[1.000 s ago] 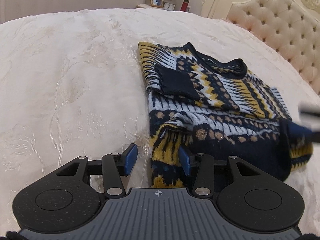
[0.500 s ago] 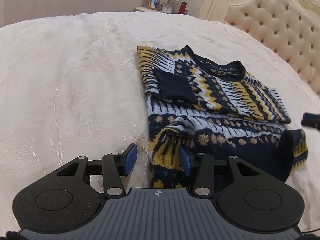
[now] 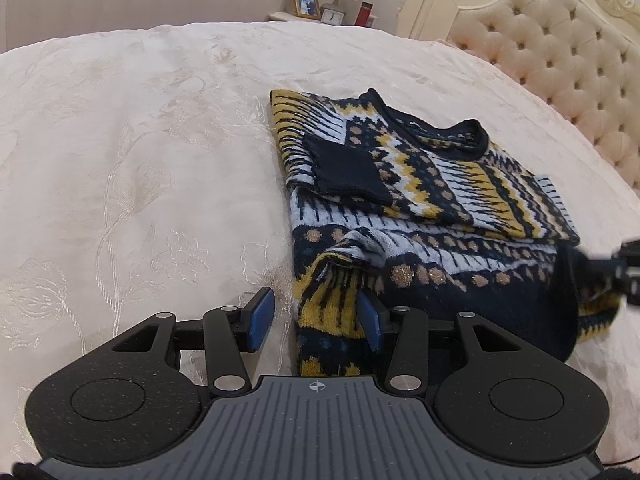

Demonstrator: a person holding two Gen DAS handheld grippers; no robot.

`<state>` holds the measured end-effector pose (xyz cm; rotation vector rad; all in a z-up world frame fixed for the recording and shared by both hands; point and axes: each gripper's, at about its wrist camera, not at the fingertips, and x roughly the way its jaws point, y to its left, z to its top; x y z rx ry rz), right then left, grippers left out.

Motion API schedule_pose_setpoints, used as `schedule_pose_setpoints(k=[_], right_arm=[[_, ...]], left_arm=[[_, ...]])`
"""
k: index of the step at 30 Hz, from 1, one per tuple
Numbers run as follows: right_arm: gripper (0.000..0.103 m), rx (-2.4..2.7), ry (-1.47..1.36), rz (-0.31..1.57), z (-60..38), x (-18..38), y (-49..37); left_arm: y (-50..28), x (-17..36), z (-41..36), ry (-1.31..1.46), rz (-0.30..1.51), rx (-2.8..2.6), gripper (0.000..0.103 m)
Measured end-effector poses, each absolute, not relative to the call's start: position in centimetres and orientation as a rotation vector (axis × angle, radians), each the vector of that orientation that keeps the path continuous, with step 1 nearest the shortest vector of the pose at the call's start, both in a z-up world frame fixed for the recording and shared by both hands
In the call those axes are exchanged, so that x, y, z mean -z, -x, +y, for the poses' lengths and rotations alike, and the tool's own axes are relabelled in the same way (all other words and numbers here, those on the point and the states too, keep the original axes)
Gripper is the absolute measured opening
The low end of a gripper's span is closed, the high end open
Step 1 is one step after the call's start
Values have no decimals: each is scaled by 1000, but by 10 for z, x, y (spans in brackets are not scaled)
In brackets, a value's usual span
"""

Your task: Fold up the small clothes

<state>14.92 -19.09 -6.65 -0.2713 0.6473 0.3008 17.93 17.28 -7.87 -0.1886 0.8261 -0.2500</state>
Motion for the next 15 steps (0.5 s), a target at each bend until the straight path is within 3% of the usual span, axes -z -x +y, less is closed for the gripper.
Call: schedule_pose_setpoints(k=[3,6,7,8,10,15], right_arm=[[15,-125,90,537,-216,47,-160],[25,10,-61,518,-244,45,-169],[31,48,-54,528,-247,48,-171],[44,69,-47,535,-251,52,-171],[55,64,-72,543,-258,58,-168],[55,59,-136,562,-272,62,-164]], left_arm=[[-179,79,174,189,822,253,44],[-179,79,175,191,818,260,45],[-179,79,174,190,816,262,45],[-179,78,174,186,814,263,45],[-177,76,173,174,806,271,46],[-168,60,160,77,748,310,46]])
